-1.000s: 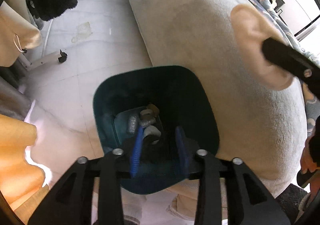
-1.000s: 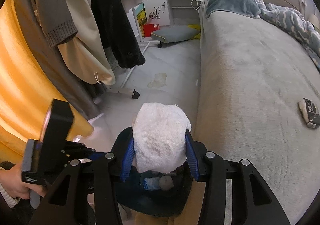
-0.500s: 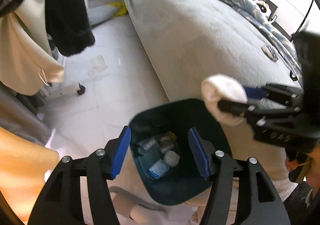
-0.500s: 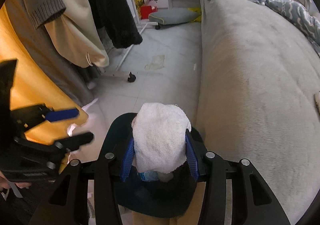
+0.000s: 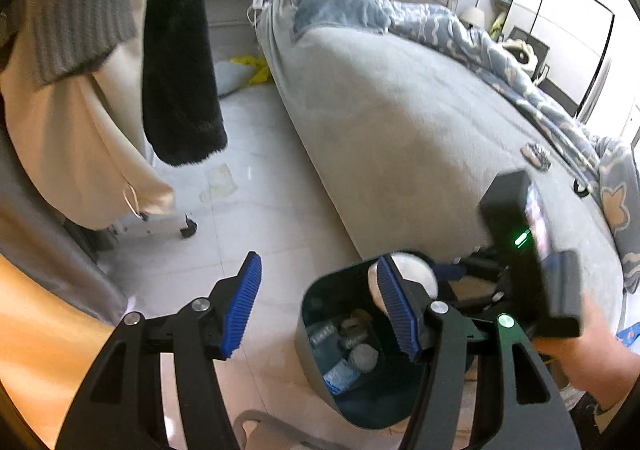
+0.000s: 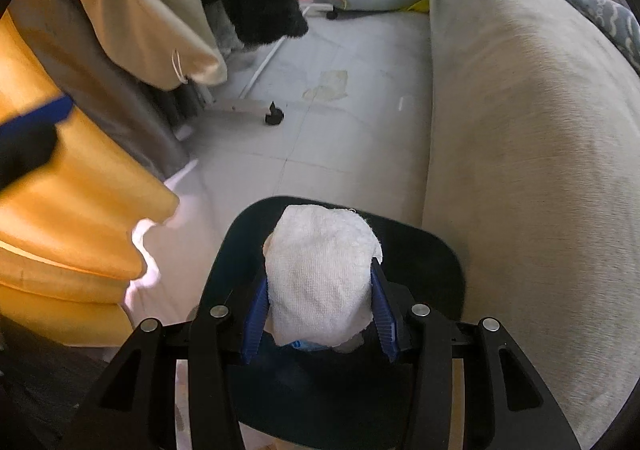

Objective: Collect trash
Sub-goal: 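Carry the black piece and white sock to the green bin and release both, then move both tools back over the bed toward the black packet, then grasp the black Face tissue packet with the left tool while the right tool grasps the black curved piece, then carry the tissue packet and curved piece to the green bin and release both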

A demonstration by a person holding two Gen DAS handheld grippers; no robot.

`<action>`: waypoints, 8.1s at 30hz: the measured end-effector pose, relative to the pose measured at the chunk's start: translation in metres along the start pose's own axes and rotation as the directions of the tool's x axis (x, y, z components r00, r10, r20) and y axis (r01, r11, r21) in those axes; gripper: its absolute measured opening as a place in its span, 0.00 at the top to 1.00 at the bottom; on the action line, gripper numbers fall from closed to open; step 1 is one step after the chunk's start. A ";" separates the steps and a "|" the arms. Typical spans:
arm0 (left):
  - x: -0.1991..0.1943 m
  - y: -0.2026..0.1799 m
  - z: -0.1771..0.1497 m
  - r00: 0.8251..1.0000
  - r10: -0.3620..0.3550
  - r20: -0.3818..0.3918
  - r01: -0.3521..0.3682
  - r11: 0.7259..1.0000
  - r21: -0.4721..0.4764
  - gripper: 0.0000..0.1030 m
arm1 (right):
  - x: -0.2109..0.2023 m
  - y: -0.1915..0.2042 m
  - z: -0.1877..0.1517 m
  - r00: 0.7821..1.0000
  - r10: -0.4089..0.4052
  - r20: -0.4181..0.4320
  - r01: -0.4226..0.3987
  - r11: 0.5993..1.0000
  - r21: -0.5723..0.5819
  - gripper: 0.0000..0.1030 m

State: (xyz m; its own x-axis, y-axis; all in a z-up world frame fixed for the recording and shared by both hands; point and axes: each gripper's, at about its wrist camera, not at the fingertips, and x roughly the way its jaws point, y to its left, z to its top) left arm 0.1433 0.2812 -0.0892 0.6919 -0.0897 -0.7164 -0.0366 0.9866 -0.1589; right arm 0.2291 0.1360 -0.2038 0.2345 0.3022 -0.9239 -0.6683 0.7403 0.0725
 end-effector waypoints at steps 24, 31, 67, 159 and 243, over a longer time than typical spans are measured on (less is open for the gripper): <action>-0.067 0.030 0.037 0.960 -0.034 0.276 0.054 0.996 -0.067 0.44 | 0.024 0.016 -0.024 0.992 -0.087 -0.088 0.075 0.989 -0.125 0.27; -0.069 0.008 0.049 0.953 -0.039 0.299 0.052 0.998 -0.036 0.44 | -0.009 0.010 -0.017 0.998 -0.056 0.029 0.059 0.987 -0.150 0.26; 0.014 -0.249 0.109 0.965 -0.196 0.176 0.167 0.972 0.165 0.28 | -0.205 -0.285 -0.090 0.787 -0.526 0.324 0.310 0.790 0.530 0.08; 0.231 -0.416 0.102 0.998 -0.062 -0.032 0.066 0.987 0.148 0.21 | -0.221 -0.450 -0.178 0.885 -0.116 0.452 -0.171 0.820 0.547 0.89; 0.096 -0.109 -0.033 0.941 0.015 -0.337 -0.011 1.000 0.013 0.30 | -0.162 -0.123 -0.065 0.911 0.088 0.404 -0.199 0.949 0.243 0.92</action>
State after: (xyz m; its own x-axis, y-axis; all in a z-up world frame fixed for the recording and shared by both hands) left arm 0.1899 0.1609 -0.1634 0.4074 -0.1157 -0.9059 -0.0352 0.9892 -0.1422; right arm 0.2275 -0.0428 -0.0873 0.4403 0.5826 -0.6832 -0.5096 0.7886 0.3441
